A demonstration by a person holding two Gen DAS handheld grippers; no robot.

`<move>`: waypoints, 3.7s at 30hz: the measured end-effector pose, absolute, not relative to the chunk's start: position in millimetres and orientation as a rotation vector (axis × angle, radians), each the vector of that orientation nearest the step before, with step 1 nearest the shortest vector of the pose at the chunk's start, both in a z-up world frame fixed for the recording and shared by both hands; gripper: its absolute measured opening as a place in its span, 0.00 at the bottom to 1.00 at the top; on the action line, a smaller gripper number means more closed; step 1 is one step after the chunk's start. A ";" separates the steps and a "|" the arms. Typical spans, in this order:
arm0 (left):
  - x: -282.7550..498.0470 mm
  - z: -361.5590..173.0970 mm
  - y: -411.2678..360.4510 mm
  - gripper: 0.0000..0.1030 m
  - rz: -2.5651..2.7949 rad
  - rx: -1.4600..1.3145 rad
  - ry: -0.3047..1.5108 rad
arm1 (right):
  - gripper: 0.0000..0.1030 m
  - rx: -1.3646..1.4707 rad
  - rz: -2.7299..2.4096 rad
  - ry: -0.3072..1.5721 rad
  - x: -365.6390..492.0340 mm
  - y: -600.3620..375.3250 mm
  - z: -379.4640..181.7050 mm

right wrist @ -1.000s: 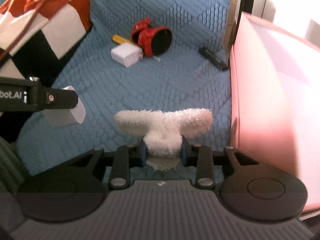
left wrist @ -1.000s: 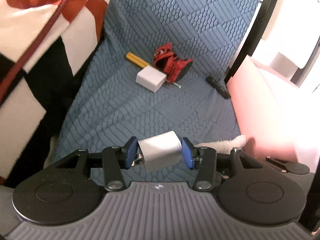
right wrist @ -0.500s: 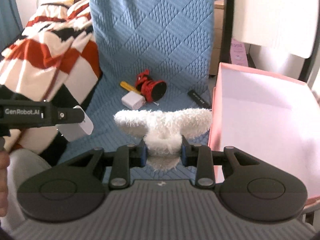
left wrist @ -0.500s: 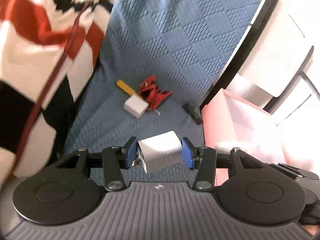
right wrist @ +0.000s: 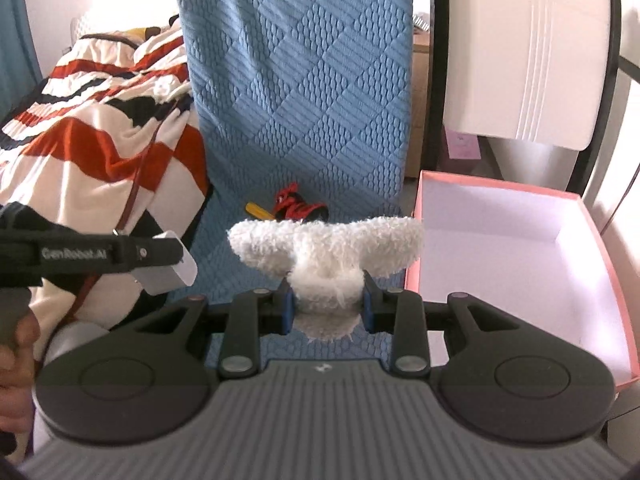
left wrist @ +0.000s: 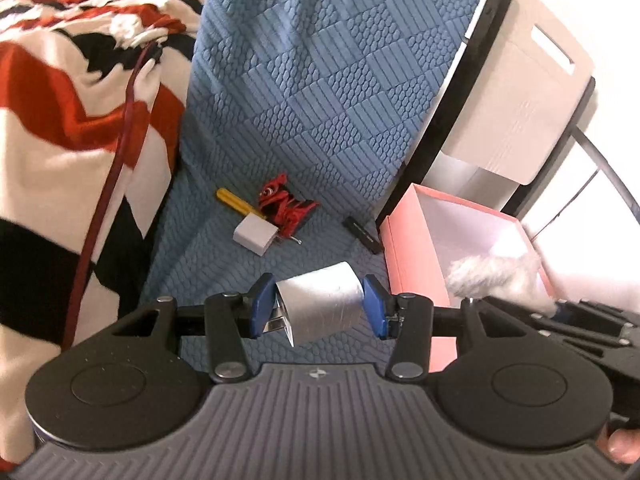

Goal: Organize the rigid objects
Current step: 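Lift the fluffy toy with the right gripper while the left lifts the charger, then carry both items over the pink box and open both grippers, then withdraw both open grippers from the pink box back toward the cushion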

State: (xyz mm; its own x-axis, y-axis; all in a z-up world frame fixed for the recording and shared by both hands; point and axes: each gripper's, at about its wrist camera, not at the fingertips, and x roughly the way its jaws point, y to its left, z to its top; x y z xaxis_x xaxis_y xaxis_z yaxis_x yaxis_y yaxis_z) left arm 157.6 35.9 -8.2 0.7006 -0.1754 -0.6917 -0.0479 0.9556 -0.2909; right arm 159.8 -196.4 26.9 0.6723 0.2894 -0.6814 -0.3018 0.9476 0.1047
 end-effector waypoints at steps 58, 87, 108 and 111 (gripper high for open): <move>320.3 -97.0 -253.7 0.53 -0.377 -0.149 1.112 | 0.34 0.258 0.033 1.046 226.8 -436.7 -92.8; 202.7 -1.1 -184.4 0.63 -0.323 -0.169 0.866 | 0.41 0.214 0.067 0.876 142.1 -395.9 -4.7; 29.9 51.2 -78.1 0.63 -0.133 -0.227 0.610 | 0.41 0.119 0.270 0.681 27.9 -314.8 38.0; 10.2 49.1 -72.1 0.63 -0.120 -0.222 0.603 | 0.41 0.120 0.288 0.668 12.5 -305.2 34.7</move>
State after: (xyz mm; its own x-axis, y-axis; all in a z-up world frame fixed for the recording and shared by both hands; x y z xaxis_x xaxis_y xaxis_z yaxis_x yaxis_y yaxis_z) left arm 10.2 -72.1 49.1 0.8176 -0.1758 -0.5483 0.0468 0.9694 -0.2411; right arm 12.5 -305.2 34.7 0.7474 0.3006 -0.5925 -0.2238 0.9536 0.2016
